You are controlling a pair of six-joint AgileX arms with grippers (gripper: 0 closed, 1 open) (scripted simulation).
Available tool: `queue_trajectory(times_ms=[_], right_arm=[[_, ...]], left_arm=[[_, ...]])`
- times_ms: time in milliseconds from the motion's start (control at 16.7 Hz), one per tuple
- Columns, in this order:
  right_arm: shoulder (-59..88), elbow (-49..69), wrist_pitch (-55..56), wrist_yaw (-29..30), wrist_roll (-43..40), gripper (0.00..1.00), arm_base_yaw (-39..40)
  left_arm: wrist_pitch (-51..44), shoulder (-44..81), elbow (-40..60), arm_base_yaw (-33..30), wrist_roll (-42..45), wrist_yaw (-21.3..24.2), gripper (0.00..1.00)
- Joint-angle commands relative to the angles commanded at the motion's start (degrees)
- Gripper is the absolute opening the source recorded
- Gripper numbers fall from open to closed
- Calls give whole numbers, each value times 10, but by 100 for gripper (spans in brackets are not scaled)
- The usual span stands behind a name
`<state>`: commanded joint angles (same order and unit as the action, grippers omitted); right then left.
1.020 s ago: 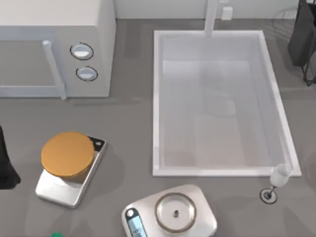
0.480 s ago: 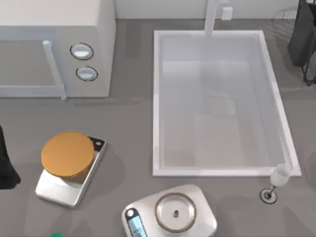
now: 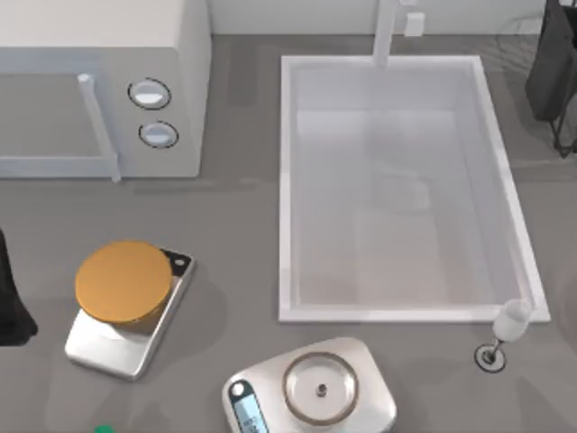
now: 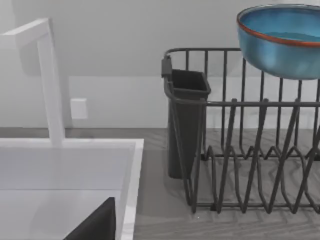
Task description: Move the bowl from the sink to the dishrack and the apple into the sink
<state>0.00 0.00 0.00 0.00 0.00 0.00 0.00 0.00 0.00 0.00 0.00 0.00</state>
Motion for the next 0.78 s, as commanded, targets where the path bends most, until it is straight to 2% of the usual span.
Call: queue_trajectory(times_ms=[420,780], right_arm=[[38,34,-32,0,-8,100,-8],[267,205,-193,0,-45,100,-47]], left_arm=[[0,0,0,0,0,0,100],[0,0,0,0,0,0,100]])
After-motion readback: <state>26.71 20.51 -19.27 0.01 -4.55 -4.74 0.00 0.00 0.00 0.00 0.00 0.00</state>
